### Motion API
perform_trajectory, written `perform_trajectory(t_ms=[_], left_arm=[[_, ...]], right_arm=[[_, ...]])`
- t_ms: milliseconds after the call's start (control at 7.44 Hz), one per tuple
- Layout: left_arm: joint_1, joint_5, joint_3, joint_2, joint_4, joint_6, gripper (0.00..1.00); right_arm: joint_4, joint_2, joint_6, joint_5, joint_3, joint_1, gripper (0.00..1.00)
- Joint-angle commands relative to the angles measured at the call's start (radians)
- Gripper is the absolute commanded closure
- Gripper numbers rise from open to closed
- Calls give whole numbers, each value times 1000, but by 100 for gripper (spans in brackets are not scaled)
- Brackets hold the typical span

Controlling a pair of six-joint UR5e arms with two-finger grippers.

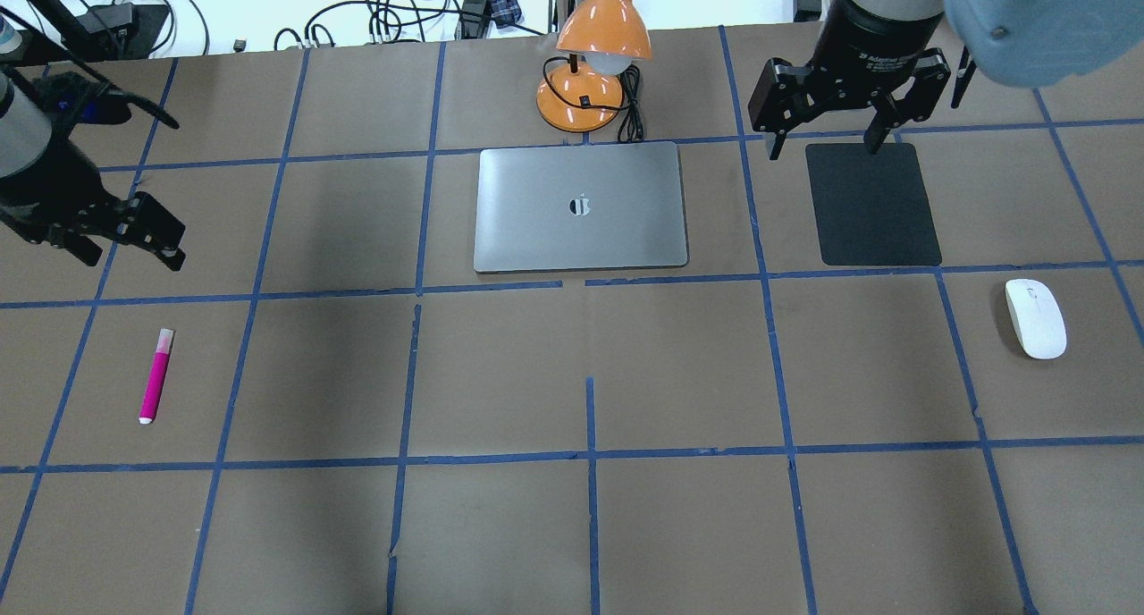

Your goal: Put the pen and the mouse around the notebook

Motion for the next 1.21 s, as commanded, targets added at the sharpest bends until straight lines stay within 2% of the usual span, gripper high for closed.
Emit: perform_trajectory(t_ms=[0, 134, 403, 672, 806, 1075], left_arm=[[190, -6, -241, -62, 378, 259, 0], [202, -7, -300, -106, 507, 289, 0], [207, -64, -311, -200, 533, 291, 0], [213, -59, -296, -243, 536, 297, 0], [233, -56, -296, -263, 565, 260, 0], [252, -56, -305, -278, 591, 177, 0]], right_arm=[[-29, 5, -152, 2, 85, -148, 0], [-144, 5, -255, -4, 160, -236, 0], [-359, 39, -464, -65, 336, -414, 0], [-696, 161, -627, -87, 468, -526, 0], [-739, 204, -673, -90, 487, -570, 0], [-747, 223, -698, -90, 498, -589, 0]])
